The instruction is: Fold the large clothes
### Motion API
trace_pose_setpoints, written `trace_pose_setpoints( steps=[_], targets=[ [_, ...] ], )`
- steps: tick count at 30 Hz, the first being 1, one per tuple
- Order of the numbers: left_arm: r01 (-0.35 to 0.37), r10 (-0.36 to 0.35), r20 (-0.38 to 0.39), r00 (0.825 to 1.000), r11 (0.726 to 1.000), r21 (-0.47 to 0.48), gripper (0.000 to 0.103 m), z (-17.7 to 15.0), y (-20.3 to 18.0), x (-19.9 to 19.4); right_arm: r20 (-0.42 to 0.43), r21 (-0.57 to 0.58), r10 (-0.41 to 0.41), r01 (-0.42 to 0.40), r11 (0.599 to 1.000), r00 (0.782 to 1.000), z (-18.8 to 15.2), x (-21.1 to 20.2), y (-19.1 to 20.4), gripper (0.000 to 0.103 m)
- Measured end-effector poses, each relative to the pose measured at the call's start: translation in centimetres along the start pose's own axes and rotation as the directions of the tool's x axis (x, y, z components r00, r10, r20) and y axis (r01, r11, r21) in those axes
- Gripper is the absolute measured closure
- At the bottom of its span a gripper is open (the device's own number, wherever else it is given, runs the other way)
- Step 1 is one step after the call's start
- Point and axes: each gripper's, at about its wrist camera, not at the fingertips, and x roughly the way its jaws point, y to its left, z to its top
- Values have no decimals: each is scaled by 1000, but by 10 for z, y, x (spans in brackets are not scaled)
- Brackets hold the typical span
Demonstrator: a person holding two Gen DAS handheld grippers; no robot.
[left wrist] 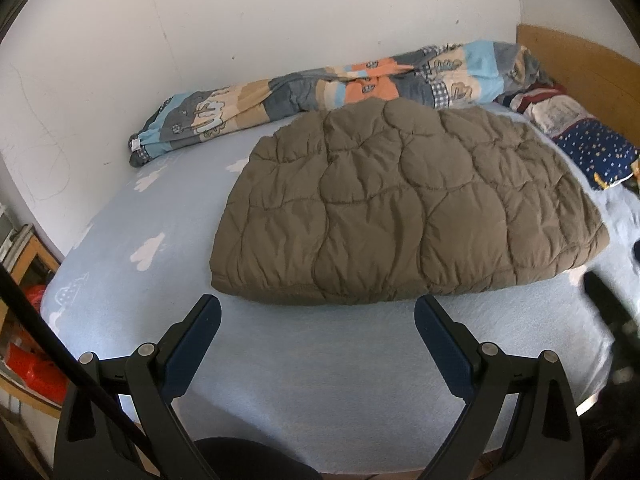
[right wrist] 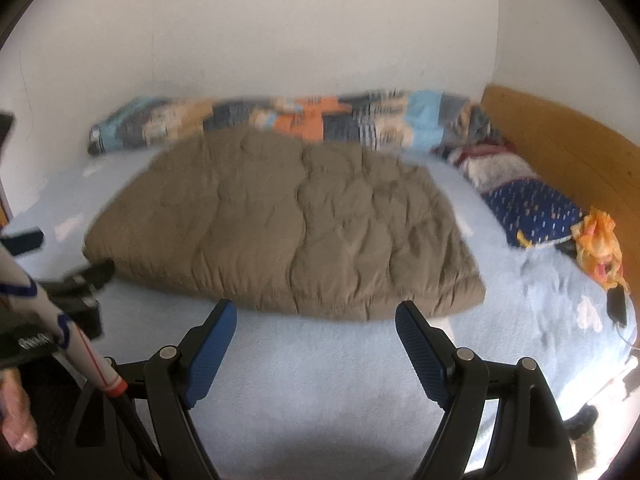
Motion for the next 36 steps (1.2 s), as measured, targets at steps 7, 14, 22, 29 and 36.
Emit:
trace_pose_setpoints(
  steps=[7,14,22,29,36],
  targets=[
    [-1,1,39,999,1000,-1,6,1,-1,-8,214,29,2,-9,1000,977,10,-37,-6,14],
    [-8,7,40,999,1000,3,6,0,-4,-7,180,51,-7,-2,999,984,11,-29,-11,14],
    [-5,4,38,999,1000,11,6,-1,-6,-7,146,32,-9,5,999,989,9,-23,-5,14],
    [-9,9,32,999,1000,14,6,-2,-4,-7,139,32,-6,2,999,990,8,-21,-7,14],
    [-10,9,31,999,1000,17,6,-2,-4,-6,135,35,-9,5,999,991,7,-21,-4,14]
  ],
)
